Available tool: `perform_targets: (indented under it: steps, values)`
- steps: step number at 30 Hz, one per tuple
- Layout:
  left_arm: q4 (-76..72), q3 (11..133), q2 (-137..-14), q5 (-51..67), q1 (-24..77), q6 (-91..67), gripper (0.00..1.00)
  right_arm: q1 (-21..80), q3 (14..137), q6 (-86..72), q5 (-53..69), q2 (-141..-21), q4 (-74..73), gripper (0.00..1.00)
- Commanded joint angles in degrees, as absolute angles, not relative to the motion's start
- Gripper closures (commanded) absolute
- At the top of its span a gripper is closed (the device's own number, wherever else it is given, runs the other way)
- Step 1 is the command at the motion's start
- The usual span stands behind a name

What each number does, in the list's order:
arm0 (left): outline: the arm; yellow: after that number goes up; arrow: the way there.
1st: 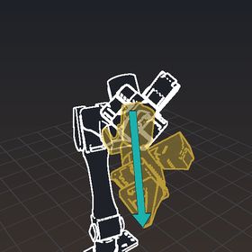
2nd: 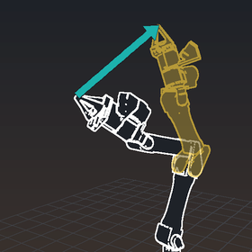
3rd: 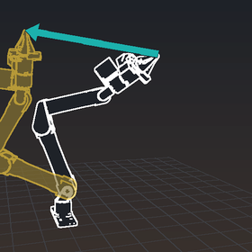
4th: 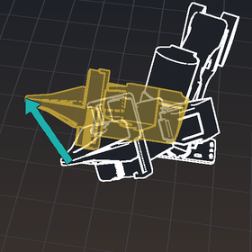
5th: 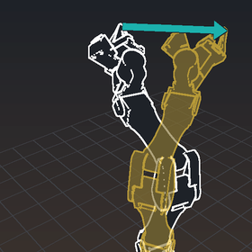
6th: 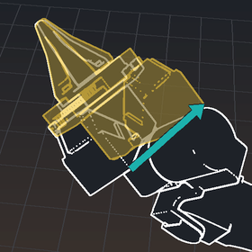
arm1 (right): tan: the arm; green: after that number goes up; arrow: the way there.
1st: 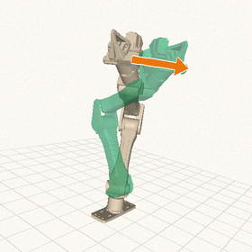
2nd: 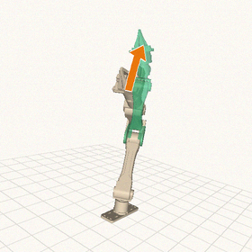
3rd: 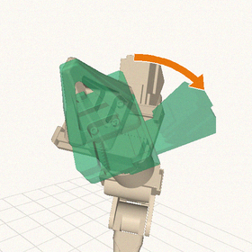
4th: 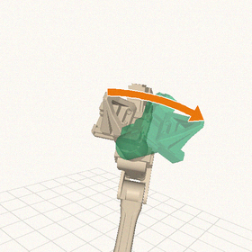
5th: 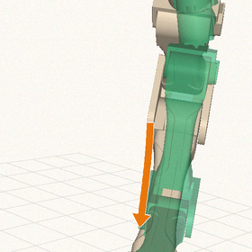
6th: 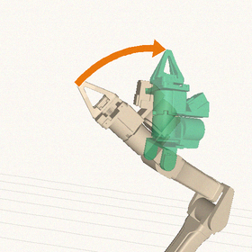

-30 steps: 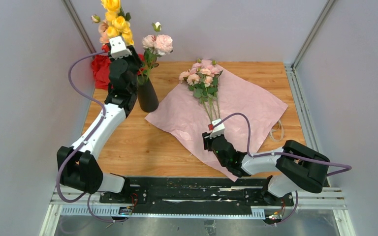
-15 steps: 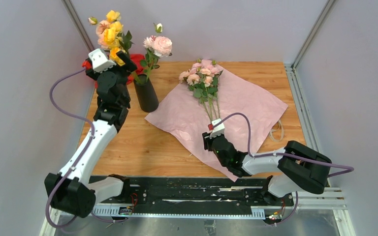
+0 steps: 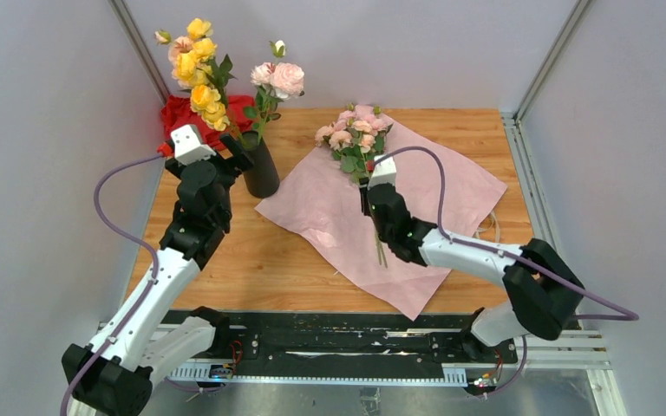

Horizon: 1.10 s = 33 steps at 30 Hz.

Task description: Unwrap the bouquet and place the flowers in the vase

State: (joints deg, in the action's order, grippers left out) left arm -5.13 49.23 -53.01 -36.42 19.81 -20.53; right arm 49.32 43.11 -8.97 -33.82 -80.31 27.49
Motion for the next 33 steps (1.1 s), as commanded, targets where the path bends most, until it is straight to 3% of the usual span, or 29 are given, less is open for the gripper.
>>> perform_targets:
  steps: [1, 12, 25, 33]
  values:
    - [2.7, 48.9, -49.3, -37.4, 20.7, -20.6, 0.0, 44.5, 52.8, -13.2, -33.2, -86.1, 8.6, 0.66]
    - [8.3, 45.5, -43.1, -22.9, 21.5, -19.2, 0.0, 36.2, 65.5, -18.4, -27.5, -97.8, -4.3, 0.84]
    - [7.0, 40.4, -44.3, -20.2, 23.6, -20.1, 0.01, 31.9, 70.2, -20.3, -22.6, -110.1, -4.2, 0.85]
    - [6.8, 40.2, -44.9, -20.2, 23.7, -20.1, 0.01, 30.9, 70.5, -19.8, -22.9, -109.8, -4.3, 0.72]
